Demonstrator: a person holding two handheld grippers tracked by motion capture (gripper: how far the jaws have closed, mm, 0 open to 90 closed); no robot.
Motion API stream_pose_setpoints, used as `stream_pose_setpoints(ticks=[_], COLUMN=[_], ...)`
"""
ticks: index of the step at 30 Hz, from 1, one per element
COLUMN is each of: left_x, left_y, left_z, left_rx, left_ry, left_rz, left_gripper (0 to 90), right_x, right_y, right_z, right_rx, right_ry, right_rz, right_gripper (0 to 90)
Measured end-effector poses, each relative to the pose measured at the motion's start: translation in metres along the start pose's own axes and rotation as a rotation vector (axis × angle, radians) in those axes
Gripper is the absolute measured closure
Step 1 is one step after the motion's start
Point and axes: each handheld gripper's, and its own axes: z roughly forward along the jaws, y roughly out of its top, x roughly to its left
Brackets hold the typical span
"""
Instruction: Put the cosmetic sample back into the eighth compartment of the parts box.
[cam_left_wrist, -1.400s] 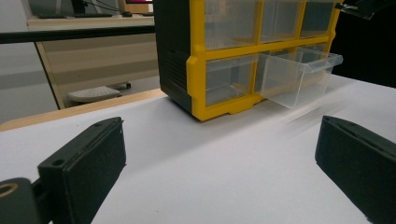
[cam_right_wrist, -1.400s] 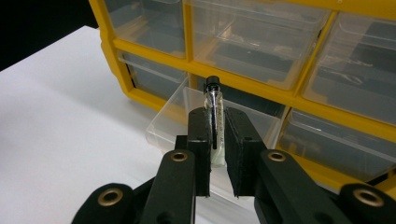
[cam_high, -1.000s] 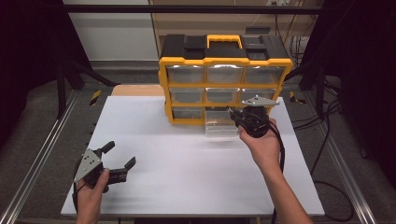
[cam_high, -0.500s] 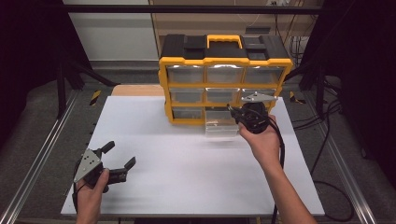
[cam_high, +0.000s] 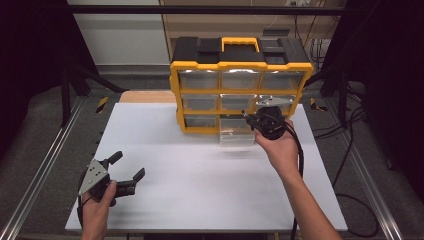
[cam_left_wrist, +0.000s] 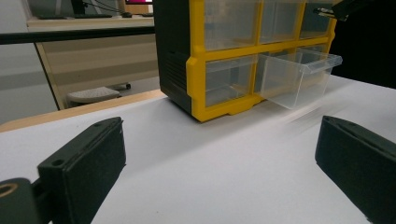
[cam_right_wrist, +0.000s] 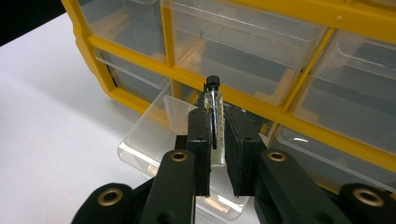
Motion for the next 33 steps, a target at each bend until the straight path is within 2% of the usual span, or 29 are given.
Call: stream_pose_setpoints(ticks=[33], left_x=[0.0], left_y=[0.0], left_z=[0.0], left_rx=[-0.001], left_ry=[0.0], left_rz=[0.0], left_gripper=[1.7], right_x=[0.0], right_y=[0.004], right_z=[0.025], right_rx=[0.096], right_ry=[-0.008], right_rz=[-0.039], right_gripper=[81.2])
